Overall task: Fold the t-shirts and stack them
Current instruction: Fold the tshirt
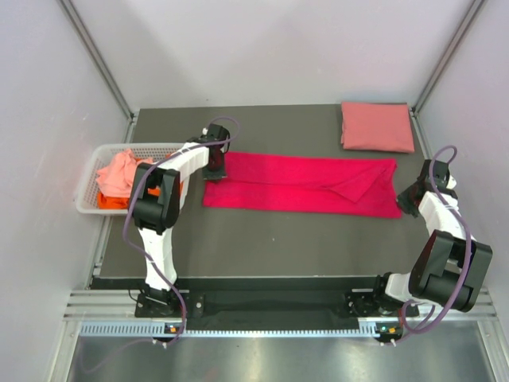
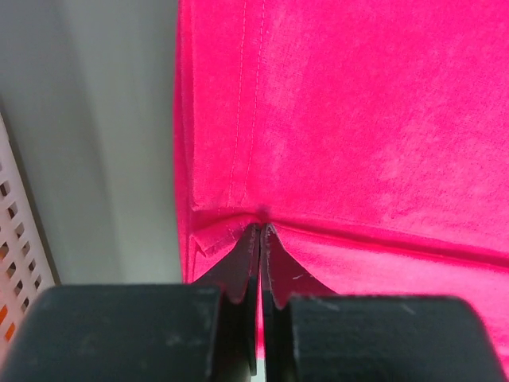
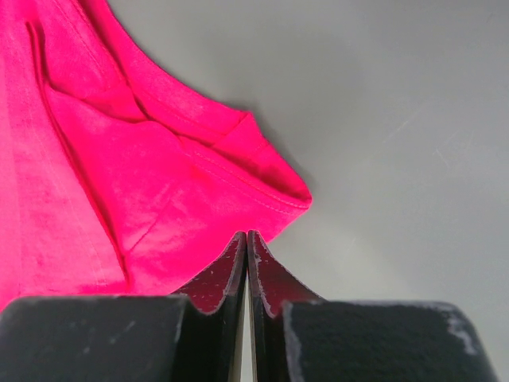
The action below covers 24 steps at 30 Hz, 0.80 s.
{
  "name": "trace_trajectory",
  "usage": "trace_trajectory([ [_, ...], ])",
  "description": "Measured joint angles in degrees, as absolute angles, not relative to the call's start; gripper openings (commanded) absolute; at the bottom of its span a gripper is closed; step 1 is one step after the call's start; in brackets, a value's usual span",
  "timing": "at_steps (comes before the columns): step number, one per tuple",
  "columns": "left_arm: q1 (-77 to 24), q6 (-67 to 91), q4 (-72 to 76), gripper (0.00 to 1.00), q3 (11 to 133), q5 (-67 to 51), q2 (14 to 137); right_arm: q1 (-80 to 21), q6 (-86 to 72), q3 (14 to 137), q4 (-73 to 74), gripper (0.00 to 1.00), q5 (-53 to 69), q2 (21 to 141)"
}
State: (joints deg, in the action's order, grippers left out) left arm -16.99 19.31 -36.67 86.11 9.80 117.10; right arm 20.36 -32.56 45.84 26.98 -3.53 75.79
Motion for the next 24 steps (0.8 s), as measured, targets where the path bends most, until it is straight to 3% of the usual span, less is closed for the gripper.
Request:
trace_trajectory([
  [24, -18.7, 17.58, -39.72, 0.0, 92.31, 15.44, 119.02, 20.25, -32.56, 45.71, 26.41, 0.03, -3.57, 75.79],
])
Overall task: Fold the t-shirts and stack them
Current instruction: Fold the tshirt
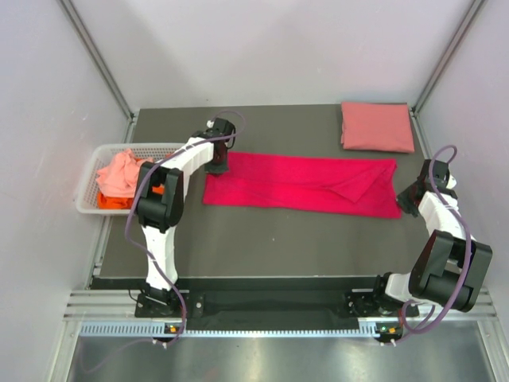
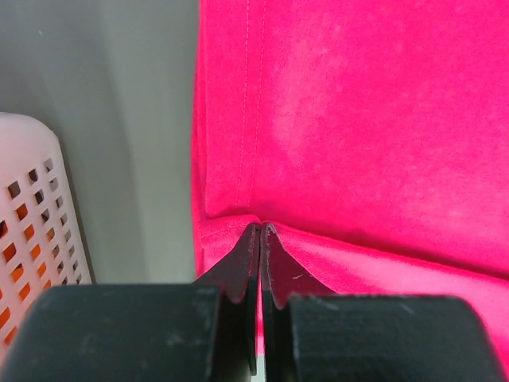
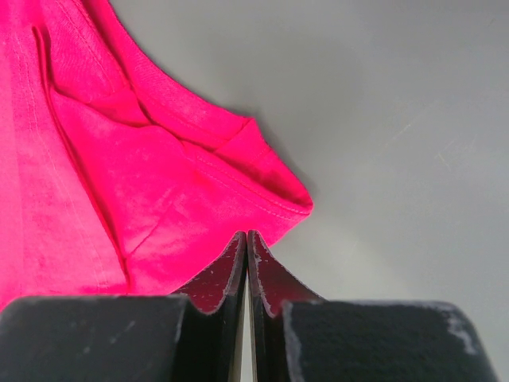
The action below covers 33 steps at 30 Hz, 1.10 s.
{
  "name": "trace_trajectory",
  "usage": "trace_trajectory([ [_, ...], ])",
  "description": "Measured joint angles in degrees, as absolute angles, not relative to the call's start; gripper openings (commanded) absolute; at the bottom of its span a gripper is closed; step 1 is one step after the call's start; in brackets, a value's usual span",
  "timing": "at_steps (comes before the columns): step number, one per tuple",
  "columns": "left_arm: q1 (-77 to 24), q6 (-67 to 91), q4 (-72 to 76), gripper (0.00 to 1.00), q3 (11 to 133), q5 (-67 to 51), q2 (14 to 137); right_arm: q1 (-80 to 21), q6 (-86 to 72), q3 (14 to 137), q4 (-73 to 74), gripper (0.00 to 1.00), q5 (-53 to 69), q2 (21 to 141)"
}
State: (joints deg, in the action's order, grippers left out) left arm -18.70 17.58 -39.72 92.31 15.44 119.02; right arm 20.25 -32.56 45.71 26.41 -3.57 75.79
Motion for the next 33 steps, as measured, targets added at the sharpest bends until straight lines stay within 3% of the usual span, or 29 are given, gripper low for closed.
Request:
trace_trajectory([
  [5, -19.22, 17.08, -42.33, 0.2, 94.13, 18.02, 120.03, 20.25, -32.56, 45.71, 26.46, 0.03, -3.6, 75.79],
  [9, -19.99, 16.69, -45.04, 0.25, 96.53, 21.96, 120.03, 20.25, -32.56, 45.71, 26.61, 0.03, -3.6, 75.79],
  [11, -20.45, 16.58, -46.17, 0.25, 97.32, 22.68, 119.85, 20.25, -32.56, 45.71, 26.74, 0.03, -3.57, 75.81],
  [15, -22.52, 16.36, -47.86, 0.26, 96.25, 20.91, 117.78, 20.25, -32.67, 45.74, 27.99, 0.19, -3.53, 75.81],
  [18, -24.38, 16.19, -47.86, 0.27, 92.27, 16.75, 114.02, 20.25, -32.82, 45.78, 29.71, 0.24, -3.07, 75.81],
  [24, -25.63, 16.16, -47.13, 0.27, 84.68, 12.97, 108.79, 20.16, -33.58, 45.69, 31.27, 0.27, -0.93, 75.81],
  [33, -24.38, 18.22, -46.41, 0.26, 84.2, 17.47, 115.59, 19.92, -34.26, 44.49, 30.24, 0.24, -4.03, 80.77],
])
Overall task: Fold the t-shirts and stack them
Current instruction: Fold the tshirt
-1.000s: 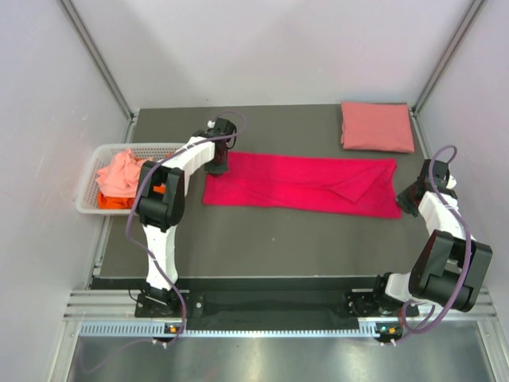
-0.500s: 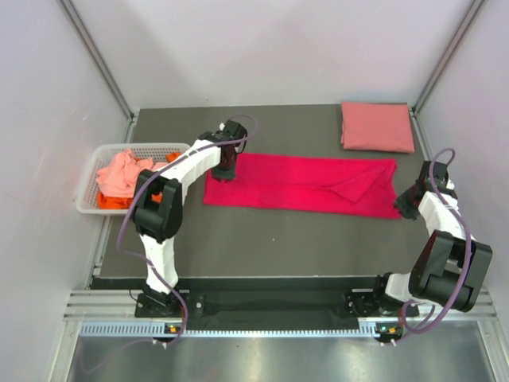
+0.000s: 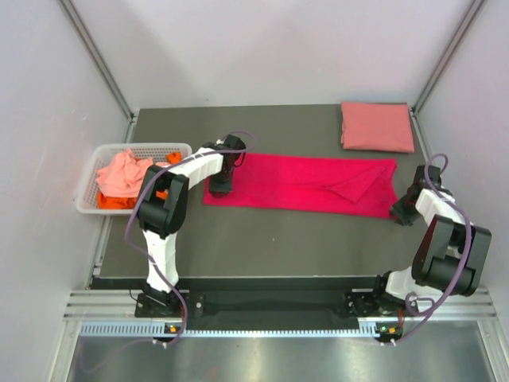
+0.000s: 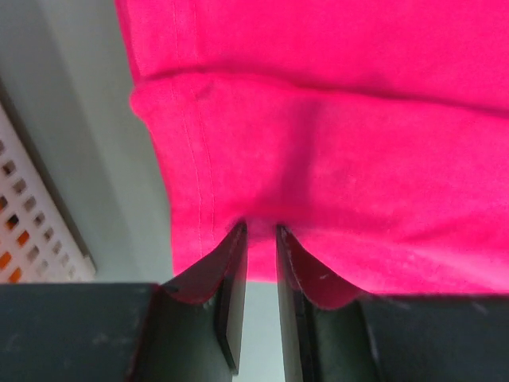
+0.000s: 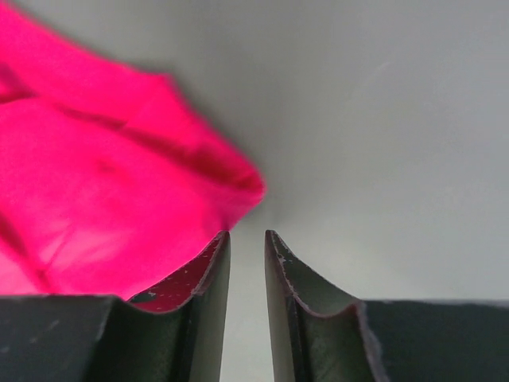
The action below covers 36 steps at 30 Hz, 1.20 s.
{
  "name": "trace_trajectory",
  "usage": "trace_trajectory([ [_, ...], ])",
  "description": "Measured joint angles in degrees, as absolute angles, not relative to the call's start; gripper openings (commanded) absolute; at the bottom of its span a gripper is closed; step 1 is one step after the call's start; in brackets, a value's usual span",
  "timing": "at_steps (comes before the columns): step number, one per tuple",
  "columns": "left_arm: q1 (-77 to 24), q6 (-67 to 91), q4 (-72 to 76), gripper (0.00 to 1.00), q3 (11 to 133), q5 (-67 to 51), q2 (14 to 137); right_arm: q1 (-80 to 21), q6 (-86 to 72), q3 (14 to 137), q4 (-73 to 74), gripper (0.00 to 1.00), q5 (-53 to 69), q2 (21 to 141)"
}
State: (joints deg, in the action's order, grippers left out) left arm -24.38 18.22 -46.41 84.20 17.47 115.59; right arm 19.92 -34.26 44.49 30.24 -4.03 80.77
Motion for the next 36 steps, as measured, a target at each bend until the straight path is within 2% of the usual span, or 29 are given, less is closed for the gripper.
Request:
trace_trajectory([
  [4, -24.58, 19.88, -46.06, 0.26, 83.96, 20.58, 116.25, 19.92, -34.79, 44.27, 29.69, 0.24, -7.73, 84.09],
  [15, -24.49, 21.3, -47.94, 0.26, 83.44, 27.99, 116.29, 19.88, -34.79, 44.25, 29.41, 0.22, -13.67, 84.05],
  [22, -25.04, 20.69, -49.15, 0.28, 83.46, 26.98, 114.85, 19.07, -34.2, 44.27, 30.35, 0.23, -14.52, 81.71],
  [29, -26.28, 19.59, -48.71, 0.28, 83.46, 20.1, 109.36, 17.28, -33.61, 45.98, 32.51, 0.23, -13.98, 74.74],
  [32, -26.3, 19.62, -48.38, 0.28, 83.44, 19.09, 109.38, 16.6, -33.63, 46.24, 32.03, 0.21, -11.6, 73.23],
  [36, -26.26, 19.79, -47.79, 0.27, 82.89, 19.11, 110.89, 15.68, -33.74, 46.17, 30.22, 0.1, -6.13, 73.14],
])
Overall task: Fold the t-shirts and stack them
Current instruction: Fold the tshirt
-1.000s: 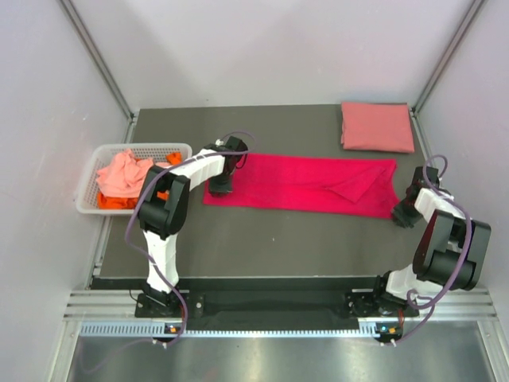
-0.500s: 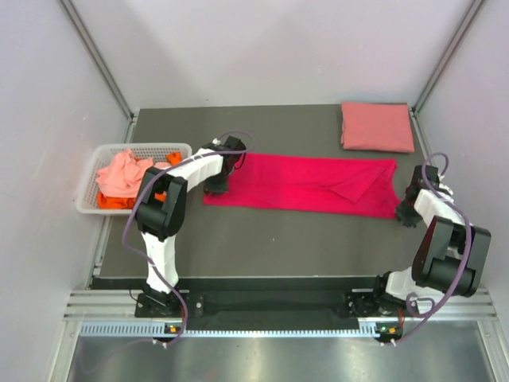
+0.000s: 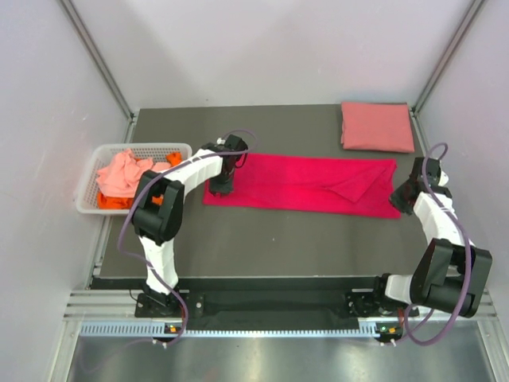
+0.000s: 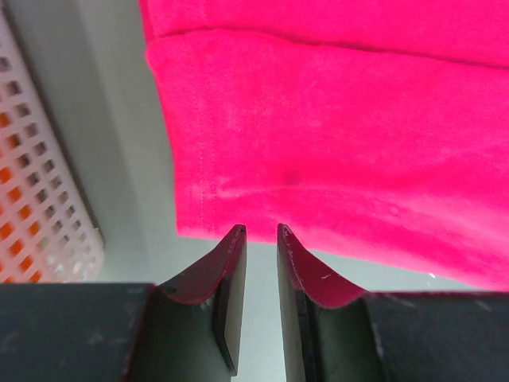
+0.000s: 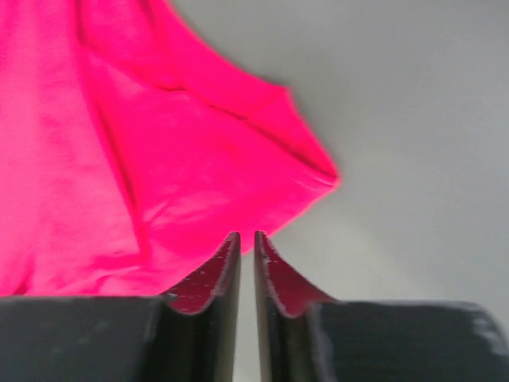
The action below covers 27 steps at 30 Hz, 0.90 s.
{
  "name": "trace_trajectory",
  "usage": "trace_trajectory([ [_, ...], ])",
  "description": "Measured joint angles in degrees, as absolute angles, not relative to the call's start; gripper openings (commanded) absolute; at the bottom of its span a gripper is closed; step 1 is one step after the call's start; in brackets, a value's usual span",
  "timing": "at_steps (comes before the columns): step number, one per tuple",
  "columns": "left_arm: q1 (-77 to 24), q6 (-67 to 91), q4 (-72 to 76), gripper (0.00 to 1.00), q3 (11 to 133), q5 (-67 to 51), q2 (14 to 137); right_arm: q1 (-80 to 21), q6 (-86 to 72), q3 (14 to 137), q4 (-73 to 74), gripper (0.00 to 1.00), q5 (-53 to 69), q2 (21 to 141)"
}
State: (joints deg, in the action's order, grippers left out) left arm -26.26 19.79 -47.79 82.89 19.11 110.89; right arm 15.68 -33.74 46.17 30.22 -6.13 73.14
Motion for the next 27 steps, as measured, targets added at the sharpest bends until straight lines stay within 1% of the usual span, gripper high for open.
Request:
trace_trajectory([
  [5, -25.98, 20.56, -47.77, 0.27, 82.39, 20.69, 114.56, 15.11, -34.54, 46.17, 26.35, 0.06, -1.65, 77.01],
  [8, -26.11, 21.19, -47.79, 0.27, 81.82, 23.49, 115.24, 15.11, -34.7, 46.04, 25.71, 0.06, -2.59, 82.59],
  [11, -26.39, 21.91, -47.13, 0.27, 80.12, 26.28, 114.65, 15.33, -34.87, 44.97, 25.71, 0.06, -4.97, 85.73],
  [18, -26.68, 23.38, -48.64, 0.27, 79.22, 32.51, 115.07, 15.7, -34.57, 44.99, 24.88, 0.06, -8.64, 85.62],
  [22, -26.68, 23.86, -49.15, 0.27, 79.05, 33.39, 115.09, 15.9, -34.3, 44.73, 24.77, 0.07, -10.52, 85.3],
  [27, -26.7, 23.31, -51.72, 0.28, 80.95, 32.05, 115.09, 15.0, -32.69, 43.9, 25.5, 0.15, -9.98, 81.71],
])
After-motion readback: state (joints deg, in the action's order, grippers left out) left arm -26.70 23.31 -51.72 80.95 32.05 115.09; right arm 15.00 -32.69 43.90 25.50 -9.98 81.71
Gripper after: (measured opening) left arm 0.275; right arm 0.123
